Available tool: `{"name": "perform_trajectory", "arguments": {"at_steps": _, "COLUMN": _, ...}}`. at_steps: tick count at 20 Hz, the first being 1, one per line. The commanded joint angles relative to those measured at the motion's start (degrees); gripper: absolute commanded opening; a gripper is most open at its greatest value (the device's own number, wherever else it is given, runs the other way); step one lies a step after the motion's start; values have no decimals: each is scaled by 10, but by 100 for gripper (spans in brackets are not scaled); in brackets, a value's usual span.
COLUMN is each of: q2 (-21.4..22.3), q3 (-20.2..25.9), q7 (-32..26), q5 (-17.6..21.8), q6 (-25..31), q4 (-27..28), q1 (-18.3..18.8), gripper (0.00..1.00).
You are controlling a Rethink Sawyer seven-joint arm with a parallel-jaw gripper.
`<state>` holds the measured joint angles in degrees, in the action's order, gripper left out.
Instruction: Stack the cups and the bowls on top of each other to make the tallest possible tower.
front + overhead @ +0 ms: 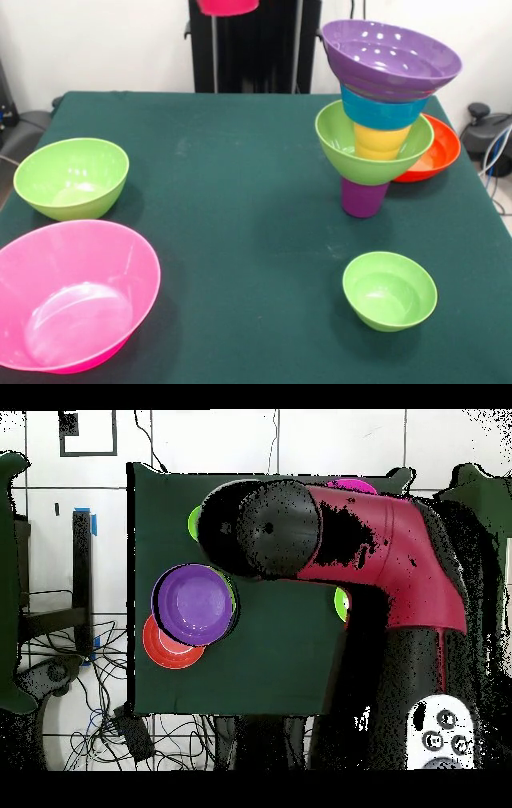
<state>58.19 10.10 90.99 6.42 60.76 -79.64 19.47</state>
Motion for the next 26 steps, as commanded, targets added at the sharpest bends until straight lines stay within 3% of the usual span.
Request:
{"name": "perform_trajectory", "arguments": {"at_steps": 1, "q2": -5, "q3": -7, "q7": 96, "q5": 4, "q6": 62, "q4": -29, "q1": -37, "gripper": 0}}
{"name": "perform_trajectory", "arguments": {"at_steps": 14, "q2": 33, "q3": -48, "q7": 179, "q5": -64, "q6": 71, "q4": -87, "q1": -103, "gripper": 0}}
{"name": "perform_trajectory", "arguments": {"at_steps": 26, "q2": 20, "q3": -63, "q7": 233, "q5": -95, "q6": 37, "q4": -106, "q1": -142, "gripper": 0}}
